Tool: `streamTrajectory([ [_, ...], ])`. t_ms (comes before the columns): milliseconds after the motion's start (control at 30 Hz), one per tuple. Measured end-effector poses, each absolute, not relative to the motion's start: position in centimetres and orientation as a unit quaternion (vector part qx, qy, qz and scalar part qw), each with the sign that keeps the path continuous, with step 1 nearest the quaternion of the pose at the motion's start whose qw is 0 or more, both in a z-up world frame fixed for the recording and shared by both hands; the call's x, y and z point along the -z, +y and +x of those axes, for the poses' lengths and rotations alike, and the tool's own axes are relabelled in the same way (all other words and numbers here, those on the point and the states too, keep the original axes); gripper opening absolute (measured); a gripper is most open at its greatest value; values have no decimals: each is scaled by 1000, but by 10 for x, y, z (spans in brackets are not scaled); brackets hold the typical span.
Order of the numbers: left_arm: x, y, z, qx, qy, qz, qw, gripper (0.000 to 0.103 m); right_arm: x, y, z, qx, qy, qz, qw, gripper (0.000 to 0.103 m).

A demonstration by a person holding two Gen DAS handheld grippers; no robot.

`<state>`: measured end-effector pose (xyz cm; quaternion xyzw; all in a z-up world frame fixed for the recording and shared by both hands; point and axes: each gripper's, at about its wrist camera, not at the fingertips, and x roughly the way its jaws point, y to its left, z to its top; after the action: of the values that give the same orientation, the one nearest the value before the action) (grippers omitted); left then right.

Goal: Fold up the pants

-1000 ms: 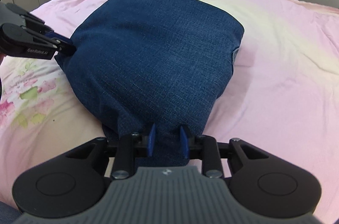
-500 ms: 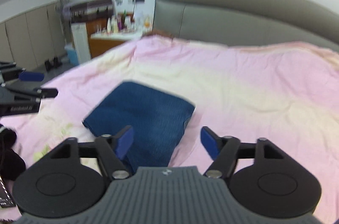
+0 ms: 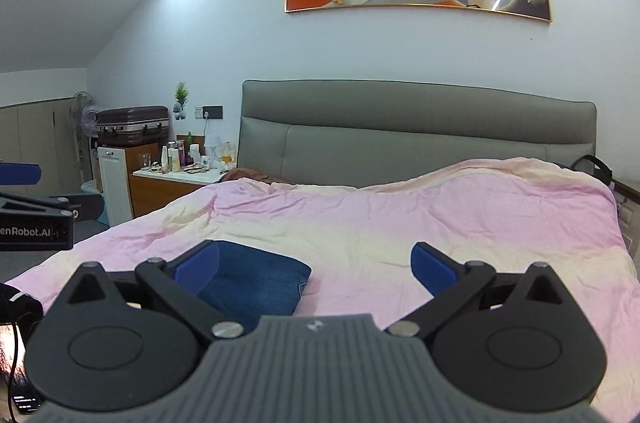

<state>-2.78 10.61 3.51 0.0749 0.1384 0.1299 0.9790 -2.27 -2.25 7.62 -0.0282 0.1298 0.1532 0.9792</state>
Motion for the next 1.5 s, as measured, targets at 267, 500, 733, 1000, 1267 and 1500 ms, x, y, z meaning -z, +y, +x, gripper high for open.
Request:
streamTrajectory([
  [267, -3, 86, -41, -132, 185, 66, 972, 103, -41, -47, -69, -99, 137, -14, 986, 98],
  [500, 7, 76, -52, -124, 192, 56, 972, 103, -27, -56, -93, -85, 120, -23, 989, 98],
  [733, 7, 73, -56, -103, 201, 45, 973, 103, -28, -60, -99, -89, 122, -19, 988, 98],
  [1000, 10, 71, -59, -103, 202, 43, 973, 103, -31, -61, -98, -94, 119, -22, 988, 98],
  [1267, 11, 71, -59, -103, 204, 42, 973, 103, -30, -62, -97, -98, 126, -22, 987, 98],
  [1500, 11, 70, -60, -105, 203, 43, 973, 103, -32, -64, -95, -99, 128, -22, 987, 98],
])
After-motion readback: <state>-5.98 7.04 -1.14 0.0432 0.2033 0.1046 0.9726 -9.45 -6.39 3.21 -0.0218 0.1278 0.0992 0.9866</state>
